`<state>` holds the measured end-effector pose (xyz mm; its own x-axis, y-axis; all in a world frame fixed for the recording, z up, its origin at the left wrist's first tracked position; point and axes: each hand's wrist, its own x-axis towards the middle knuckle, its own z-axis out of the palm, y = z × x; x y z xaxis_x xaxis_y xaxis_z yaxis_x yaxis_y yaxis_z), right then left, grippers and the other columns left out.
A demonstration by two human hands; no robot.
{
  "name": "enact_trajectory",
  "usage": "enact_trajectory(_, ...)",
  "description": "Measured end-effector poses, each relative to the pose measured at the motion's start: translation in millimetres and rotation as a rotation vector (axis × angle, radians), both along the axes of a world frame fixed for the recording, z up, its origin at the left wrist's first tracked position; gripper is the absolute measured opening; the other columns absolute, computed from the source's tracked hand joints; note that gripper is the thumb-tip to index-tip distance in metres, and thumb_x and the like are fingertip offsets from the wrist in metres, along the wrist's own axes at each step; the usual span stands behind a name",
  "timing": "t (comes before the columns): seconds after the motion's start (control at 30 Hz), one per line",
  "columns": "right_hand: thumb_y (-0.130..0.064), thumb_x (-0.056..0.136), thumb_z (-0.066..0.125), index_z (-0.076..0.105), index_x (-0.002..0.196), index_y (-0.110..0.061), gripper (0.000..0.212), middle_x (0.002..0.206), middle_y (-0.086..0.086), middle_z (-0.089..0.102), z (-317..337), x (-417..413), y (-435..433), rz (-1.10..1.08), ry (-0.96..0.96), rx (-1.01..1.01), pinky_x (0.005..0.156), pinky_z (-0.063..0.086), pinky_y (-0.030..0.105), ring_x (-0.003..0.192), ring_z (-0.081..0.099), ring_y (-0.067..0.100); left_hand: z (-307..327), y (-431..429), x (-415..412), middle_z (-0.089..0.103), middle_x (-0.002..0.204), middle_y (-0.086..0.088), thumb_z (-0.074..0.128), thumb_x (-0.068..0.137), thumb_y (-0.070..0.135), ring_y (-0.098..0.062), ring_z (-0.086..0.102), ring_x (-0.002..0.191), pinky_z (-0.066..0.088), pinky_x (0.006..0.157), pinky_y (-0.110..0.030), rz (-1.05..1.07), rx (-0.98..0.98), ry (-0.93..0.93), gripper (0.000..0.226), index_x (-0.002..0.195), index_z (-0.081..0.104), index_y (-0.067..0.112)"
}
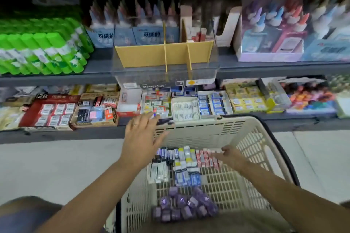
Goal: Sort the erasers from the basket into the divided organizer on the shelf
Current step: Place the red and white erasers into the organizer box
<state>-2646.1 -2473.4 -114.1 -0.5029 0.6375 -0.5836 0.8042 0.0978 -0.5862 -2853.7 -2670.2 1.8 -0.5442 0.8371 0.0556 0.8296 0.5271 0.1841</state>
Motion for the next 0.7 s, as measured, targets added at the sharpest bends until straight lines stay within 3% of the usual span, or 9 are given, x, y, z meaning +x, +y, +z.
enact_trajectory(0.07,-0.01,0.084,0.071,0.048,0.113,-0.002,0.038,0.112,0.015,0.056,-16.2,3.1,1.2,-0.214,0.104,-0.096,0.062,0.042,0.006,0.103,0.052,0.019,-24.6,-8.7,-8.8,0.031,0.154,-0.002,0.018,0.09,0.069,-0.023,0.023,0.143,0.007,0.116,-0.043,0.067,-0.132,0.031,0.074,0.147,0.033,0.024)
enact_trajectory(0.13,0.004,0.083,0.066,0.047,0.115,0.001,0.037,0.123,0.017,0.054,-33.2,0.0,1.6,-0.378,0.187,-0.196,0.063,0.043,0.004,0.098,0.053,0.021,-44.4,-16.6,-15.0,0.013,0.16,-0.002,0.022,0.09,0.068,-0.023,0.01,0.147,0.007,0.117,-0.047,0.131,-0.242,0.016,0.074,0.153,0.014,0.028)
enact_trajectory(0.2,-0.011,0.083,0.072,0.044,0.127,0.004,0.054,0.131,0.016,0.052,-53.3,-8.1,0.0,-0.403,0.111,-0.197,0.069,0.047,0.012,0.099,0.057,0.027,-56.1,-19.3,-15.4,0.002,0.161,0.0,0.024,0.09,0.068,-0.027,0.006,0.147,0.017,0.114,-0.051,0.183,-0.265,-0.047,0.076,0.153,0.001,0.032)
enact_trajectory(0.27,-0.034,0.077,0.077,0.038,0.137,-0.001,0.08,0.139,0.016,0.047,-68.9,-15.3,-9.0,-0.368,-0.031,-0.12,0.093,0.046,0.028,0.12,0.05,0.031,-63.8,-18.4,-13.3,-0.001,0.161,-0.001,0.029,0.09,0.067,-0.033,0.009,0.145,0.029,0.109,-0.052,0.215,-0.233,-0.09,0.078,0.153,-0.001,0.032)
enact_trajectory(0.33,-0.048,0.071,0.078,0.03,0.144,-0.005,0.097,0.147,0.018,0.036,-77.3,-20.1,-19.4,-0.391,-0.103,-0.094,0.108,0.035,0.04,0.134,0.038,0.034,-68.4,-17.2,-11.7,0.002,0.161,-0.003,0.03,0.089,0.067,-0.038,0.013,0.142,0.036,0.105,-0.052,0.221,-0.215,-0.062,0.08,0.153,0.0,0.031)
enact_trajectory(0.53,-0.051,0.071,0.076,0.008,0.15,-0.004,0.114,0.156,0.022,0.01,-87.3,-31.5,-25.5,-0.377,-0.278,-0.033,0.116,0.014,0.047,0.145,0.013,0.035,-70.2,-16.6,-15.0,0.007,0.16,-0.006,0.035,0.087,0.067,-0.038,0.011,0.142,0.034,0.106,-0.054,0.217,-0.18,-0.114,0.082,0.153,0.004,0.029)
enact_trajectory(0.7,-0.048,0.069,0.079,0.007,0.15,-0.003,0.118,0.156,0.021,0.014,-92.8,-31.7,-22.5,-0.433,-0.276,-0.044,0.116,0.015,0.045,0.144,0.015,0.035,-68.8,-16.3,-14.2,0.005,0.16,-0.006,0.029,0.083,0.07,-0.038,0.009,0.142,0.031,0.107,-0.054,0.227,-0.186,-0.124,0.085,0.153,0.004,0.029)
